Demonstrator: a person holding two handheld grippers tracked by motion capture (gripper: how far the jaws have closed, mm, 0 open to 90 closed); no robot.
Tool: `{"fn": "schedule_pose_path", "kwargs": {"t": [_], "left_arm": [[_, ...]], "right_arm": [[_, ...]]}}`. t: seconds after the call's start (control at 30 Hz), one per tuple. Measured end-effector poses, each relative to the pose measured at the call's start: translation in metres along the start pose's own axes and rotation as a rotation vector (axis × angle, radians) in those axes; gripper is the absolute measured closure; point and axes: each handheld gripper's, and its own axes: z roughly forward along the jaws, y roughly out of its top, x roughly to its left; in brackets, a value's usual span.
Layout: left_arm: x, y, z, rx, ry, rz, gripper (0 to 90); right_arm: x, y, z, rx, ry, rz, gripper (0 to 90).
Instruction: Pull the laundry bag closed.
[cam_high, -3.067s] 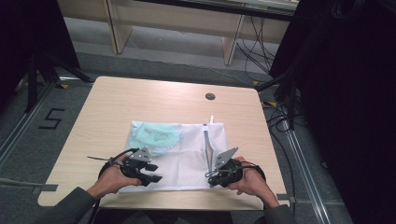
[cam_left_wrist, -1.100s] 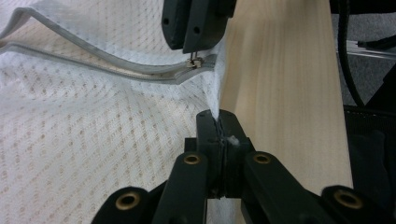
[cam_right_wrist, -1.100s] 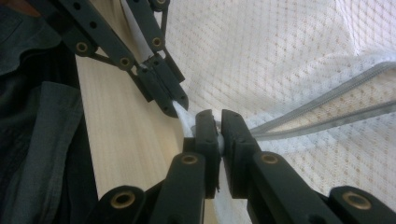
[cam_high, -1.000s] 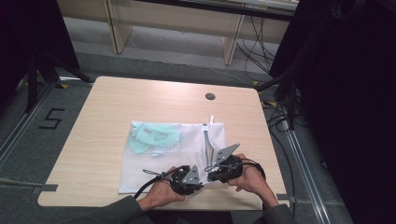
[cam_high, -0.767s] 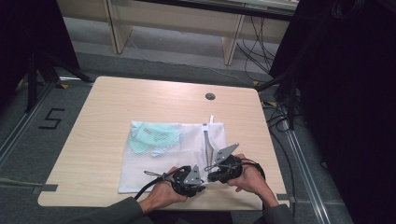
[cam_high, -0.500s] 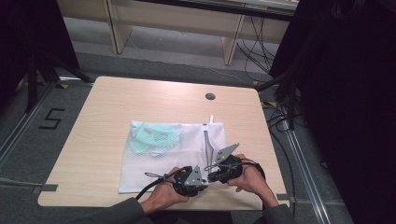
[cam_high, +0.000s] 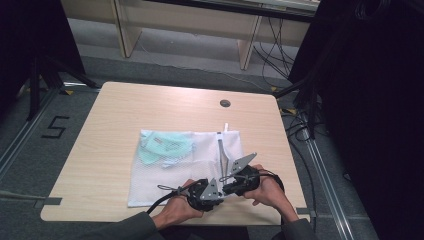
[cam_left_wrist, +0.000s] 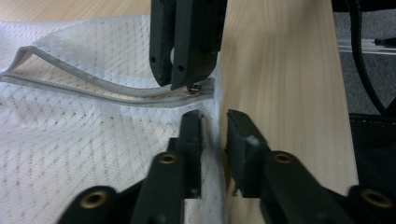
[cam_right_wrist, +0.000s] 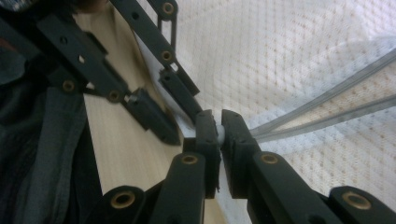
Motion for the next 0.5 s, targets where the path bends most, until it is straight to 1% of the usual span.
{"fn": "schedule_pose_path", "kwargs": {"t": [0.03,0.07,0.1,0.13,0.17,0.2,0.27,0.3,0.33,0.37,0.4,0.43,0.47,0.5], "left_arm": [[0.0003,-0.0004,-0.0004,0.013,0.004,0.013,76.8],[0.0003,-0.0004,-0.0004,0.013,0.004,0.013,79.6],[-0.0005,-0.0007,0.0003,0.003,0.003,-0.002,79.6],[0.0012,-0.0008,0.0000,0.001,0.002,0.021,84.1],[0.0012,-0.0010,0.0000,-0.001,0.004,0.023,86.2],[0.0001,-0.0014,-0.0002,0.000,0.004,0.008,87.0],[0.0009,-0.0010,-0.0002,-0.008,-0.002,0.024,87.8],[0.0002,-0.0011,-0.0001,-0.009,0.000,0.027,88.1],[0.0014,-0.0010,-0.0011,0.006,0.000,0.062,88.6],[0.0010,-0.0010,-0.0010,0.007,-0.001,0.070,88.6],[0.0008,-0.0005,-0.0010,0.012,-0.001,0.094,88.7],[0.0004,-0.0003,-0.0012,0.017,0.002,0.101,88.8],[-0.0015,-0.0007,-0.0004,0.012,-0.001,0.082,88.9],[-0.0022,-0.0008,-0.0005,0.013,-0.008,0.088,89.0]], "right_arm": [[-0.0006,0.0003,-0.0006,-0.001,-0.006,-0.003,86.6],[-0.0002,0.0002,-0.0001,0.001,0.000,-0.001,86.6],[-0.0002,0.0002,-0.0001,0.001,0.000,-0.001,86.6],[0.0003,0.0000,0.0009,0.000,0.003,-0.002,86.6],[0.0000,-0.0001,0.0014,-0.003,-0.001,-0.007,86.6],[-0.0001,0.0002,0.0012,-0.001,-0.002,-0.005,86.6],[0.0000,0.0004,0.0009,0.006,0.002,-0.002,86.6],[-0.0005,0.0000,0.0011,0.005,-0.005,-0.007,86.6],[-0.0007,0.0000,0.0011,0.009,-0.004,-0.004,86.6],[-0.0007,0.0000,0.0011,0.009,-0.004,-0.004,86.6],[-0.0003,-0.0001,0.0023,0.006,0.001,-0.002,86.6],[-0.0008,-0.0003,0.0037,0.012,-0.001,-0.010,86.7],[-0.0014,-0.0004,0.0046,0.012,0.003,-0.021,86.7],[-0.0028,-0.0006,0.0047,0.018,0.002,-0.016,86.7]]}}
